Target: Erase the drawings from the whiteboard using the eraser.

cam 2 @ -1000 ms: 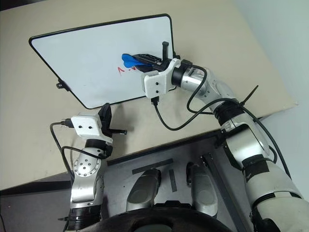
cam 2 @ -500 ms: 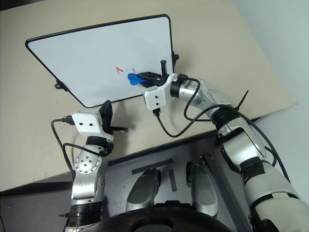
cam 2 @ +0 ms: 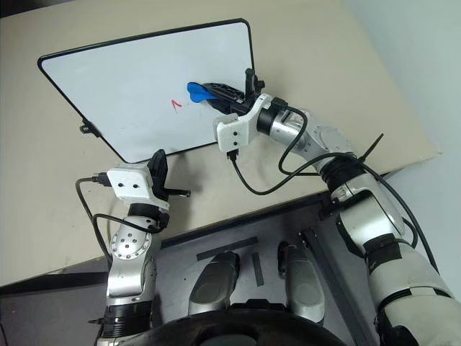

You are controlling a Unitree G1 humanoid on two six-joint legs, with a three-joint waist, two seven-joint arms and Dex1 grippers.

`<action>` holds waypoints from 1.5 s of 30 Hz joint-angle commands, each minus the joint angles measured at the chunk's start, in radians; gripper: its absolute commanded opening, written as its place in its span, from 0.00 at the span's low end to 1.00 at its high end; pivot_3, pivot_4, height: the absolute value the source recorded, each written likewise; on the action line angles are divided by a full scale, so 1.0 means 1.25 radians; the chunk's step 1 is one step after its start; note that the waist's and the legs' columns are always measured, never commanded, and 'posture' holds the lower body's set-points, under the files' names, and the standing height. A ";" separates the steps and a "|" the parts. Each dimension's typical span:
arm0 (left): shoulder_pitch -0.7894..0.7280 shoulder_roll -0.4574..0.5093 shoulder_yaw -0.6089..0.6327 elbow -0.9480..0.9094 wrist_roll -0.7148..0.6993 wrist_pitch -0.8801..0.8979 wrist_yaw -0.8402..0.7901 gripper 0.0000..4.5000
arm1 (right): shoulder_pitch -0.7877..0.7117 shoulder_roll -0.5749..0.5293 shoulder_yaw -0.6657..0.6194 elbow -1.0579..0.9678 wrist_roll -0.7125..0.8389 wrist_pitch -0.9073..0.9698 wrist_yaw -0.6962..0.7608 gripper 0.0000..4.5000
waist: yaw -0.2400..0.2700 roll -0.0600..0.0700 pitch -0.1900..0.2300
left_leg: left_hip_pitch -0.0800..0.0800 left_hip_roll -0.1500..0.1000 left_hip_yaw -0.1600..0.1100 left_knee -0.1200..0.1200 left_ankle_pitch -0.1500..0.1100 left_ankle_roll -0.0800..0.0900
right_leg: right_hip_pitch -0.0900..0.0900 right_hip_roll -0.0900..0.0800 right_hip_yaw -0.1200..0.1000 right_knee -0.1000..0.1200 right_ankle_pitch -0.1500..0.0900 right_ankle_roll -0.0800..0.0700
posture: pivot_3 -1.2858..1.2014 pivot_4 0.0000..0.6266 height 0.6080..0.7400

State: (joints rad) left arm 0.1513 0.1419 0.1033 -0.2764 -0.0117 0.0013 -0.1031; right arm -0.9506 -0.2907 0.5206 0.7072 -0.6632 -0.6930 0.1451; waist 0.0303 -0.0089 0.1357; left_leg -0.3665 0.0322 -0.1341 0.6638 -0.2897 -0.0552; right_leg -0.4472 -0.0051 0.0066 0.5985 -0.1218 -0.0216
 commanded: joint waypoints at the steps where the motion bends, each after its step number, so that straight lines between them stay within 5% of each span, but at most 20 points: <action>1: -0.008 0.005 0.000 -0.013 0.002 -0.017 -0.001 0.00 | 0.020 0.004 0.028 0.020 -0.009 0.011 0.044 0.10 | 0.000 0.000 0.000 | 0.000 0.000 0.000 0.000 0.000 0.000 | 0.000 0.000 0.000 0.000 0.000 0.000 | 0.52 0.24 1.00; 18: -0.005 0.006 -0.005 -0.015 0.002 -0.015 -0.003 0.00 | -0.097 0.048 -0.012 -0.004 -0.023 0.023 -0.063 0.10 | -0.007 0.001 0.000 | -0.003 0.001 0.003 0.000 -0.001 0.000 | -0.005 0.000 -0.001 -0.004 0.006 -0.001 | 0.52 0.24 1.00; 31: -0.011 0.001 -0.011 -0.007 0.002 -0.020 -0.002 0.00 | -0.034 0.046 0.077 0.028 -0.070 0.010 0.004 0.10 | -0.007 0.001 0.000 | -0.003 0.001 0.003 0.000 -0.001 0.000 | -0.005 0.000 -0.001 -0.006 0.005 0.001 | 0.52 0.24 1.00; 45: -0.018 0.001 -0.012 0.001 0.001 -0.019 -0.003 0.00 | -0.094 0.065 0.027 -0.014 -0.042 0.022 -0.045 0.10 | -0.007 0.001 0.000 | -0.007 0.001 0.004 0.000 -0.001 -0.001 | -0.010 0.000 -0.001 -0.005 0.006 0.000 | 0.52 0.24 1.00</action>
State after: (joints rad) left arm 0.1354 0.1414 0.0947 -0.2650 -0.0119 0.0000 -0.1046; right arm -1.0230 -0.2171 0.6095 0.7371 -0.7468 -0.6759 0.1254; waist 0.0215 -0.0082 0.1361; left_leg -0.3752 0.0337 -0.1297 0.6640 -0.2913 -0.0559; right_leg -0.4598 -0.0050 0.0057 0.5928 -0.1139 -0.0217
